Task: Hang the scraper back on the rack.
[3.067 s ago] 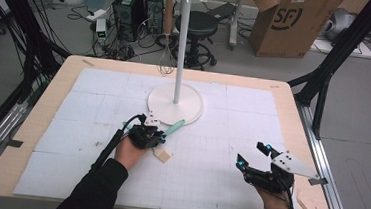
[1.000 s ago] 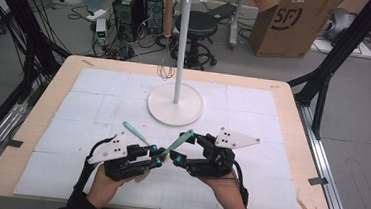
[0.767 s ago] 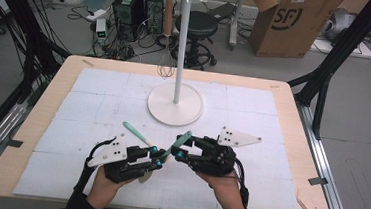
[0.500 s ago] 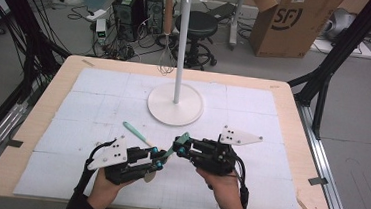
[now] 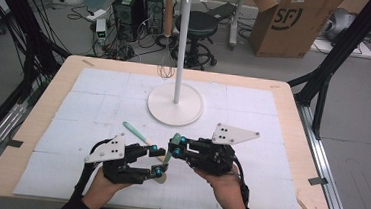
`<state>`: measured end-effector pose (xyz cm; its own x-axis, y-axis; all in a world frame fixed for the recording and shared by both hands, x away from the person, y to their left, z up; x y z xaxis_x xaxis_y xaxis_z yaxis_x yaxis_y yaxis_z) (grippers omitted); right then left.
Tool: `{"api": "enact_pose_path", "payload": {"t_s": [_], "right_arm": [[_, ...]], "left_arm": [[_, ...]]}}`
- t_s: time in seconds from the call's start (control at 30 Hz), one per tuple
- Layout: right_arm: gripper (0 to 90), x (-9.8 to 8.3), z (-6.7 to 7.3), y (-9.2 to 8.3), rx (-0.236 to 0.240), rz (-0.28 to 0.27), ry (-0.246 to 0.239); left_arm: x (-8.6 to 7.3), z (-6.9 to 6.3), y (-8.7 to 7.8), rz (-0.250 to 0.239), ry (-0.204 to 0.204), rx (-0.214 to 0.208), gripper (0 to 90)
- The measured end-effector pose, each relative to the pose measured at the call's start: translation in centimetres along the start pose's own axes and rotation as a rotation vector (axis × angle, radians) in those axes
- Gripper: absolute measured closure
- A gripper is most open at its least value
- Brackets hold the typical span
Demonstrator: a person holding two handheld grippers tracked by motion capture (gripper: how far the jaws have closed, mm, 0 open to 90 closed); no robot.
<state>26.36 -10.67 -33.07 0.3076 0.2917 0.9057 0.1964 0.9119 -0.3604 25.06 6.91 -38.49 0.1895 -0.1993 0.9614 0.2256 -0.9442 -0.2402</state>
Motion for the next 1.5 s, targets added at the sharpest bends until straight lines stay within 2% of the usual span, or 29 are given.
{"api": "enact_pose_path", "payload": {"t_s": [0.07,0.13,0.2,0.3,0.37,0.5,0.63,0.7,0.8,0.87,0.9,0.93,0.97,1.07,1.13,1.2,1.27,1.37,1.47,1.5], "right_arm": [[82.1,0.1,0.1,0.0,0.025,0.017,-0.015],[82.0,0.4,0.1,-0.2,0.059,0.017,-0.030],[82.0,0.6,0.1,-0.3,0.120,0.018,-0.065],[81.9,0.8,0.3,-0.2,0.216,0.025,-0.116],[81.9,0.8,0.3,0.0,0.266,0.055,-0.156],[81.8,0.7,0.2,0.7,0.332,0.127,-0.177],[81.8,0.7,0.5,1.4,0.348,0.139,-0.192],[81.8,0.7,0.5,1.6,0.340,0.142,-0.201],[81.9,0.7,0.7,1.7,0.339,0.141,-0.206],[80.6,0.7,0.9,1.8,0.324,0.122,-0.201],[72.7,0.7,1.0,1.8,0.305,0.101,-0.186],[59.1,0.8,1.0,1.8,0.282,0.062,-0.175],[53.1,0.8,0.9,1.8,0.246,0.031,-0.160],[51.3,0.5,1.2,1.7,0.199,-0.017,-0.163],[53.8,0.2,1.3,1.9,0.189,-0.028,-0.164],[60.4,0.1,1.4,2.2,0.178,-0.020,-0.173],[65.9,0.1,1.4,2.4,0.193,-0.033,-0.182],[69.0,0.1,1.4,2.5,0.209,-0.046,-0.168],[80.0,-0.1,1.4,2.7,0.233,-0.045,-0.156],[81.2,-0.1,1.5,2.7,0.234,-0.051,-0.157]], "left_arm": [[0.0,0.0,-0.3,0.005,0.000,-0.019,51.3],[0.1,-0.1,-0.4,0.007,-0.001,-0.061,51.7],[0.0,-0.3,-0.5,0.020,0.002,-0.089,52.5],[-0.2,-0.6,-0.5,0.050,0.013,-0.125,58.3],[-0.3,-0.8,-0.4,0.065,0.021,-0.140,63.4],[-0.6,-1.0,-0.2,0.104,0.032,-0.164,69.2],[-0.7,-1.0,-0.2,0.121,0.049,-0.166,76.6],[-0.8,-1.0,-0.2,0.126,0.062,-0.167,83.4],[-0.8,-1.1,-0.3,0.126,0.056,-0.170,84.2],[-0.6,-1.0,-0.3,0.115,0.053,-0.150,84.5],[-0.6,-0.9,-0.4,0.112,0.054,-0.145,84.6],[-0.5,-0.8,-0.5,0.106,0.052,-0.133,84.6],[-0.4,-0.6,-0.6,0.100,0.042,-0.130,84.7],[-0.1,-0.5,-0.8,0.078,0.027,-0.133,84.7],[0.0,-0.4,-0.9,0.074,0.022,-0.136,84.8],[0.2,-0.4,-0.9,0.071,0.020,-0.146,84.7],[0.4,-0.4,-1.0,0.069,0.024,-0.156,84.7],[0.6,-0.5,-1.2,0.062,0.029,-0.162,84.7],[0.7,-0.5,-1.3,0.059,0.028,-0.160,84.7],[0.7,-0.6,-1.4,0.059,0.029,-0.160,84.7]]}}
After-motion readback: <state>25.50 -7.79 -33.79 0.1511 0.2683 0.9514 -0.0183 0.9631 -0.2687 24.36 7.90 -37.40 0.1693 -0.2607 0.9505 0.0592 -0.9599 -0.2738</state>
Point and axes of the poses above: each handheld gripper's, and its own axes: y roughly forward along the jaws, x roughly out of its top, z roughly to its left, the point moved 5 cm from there along y, roughly forward along the jaws, and after that the axes turned 11 degrees about z, right-handed, at the moved point
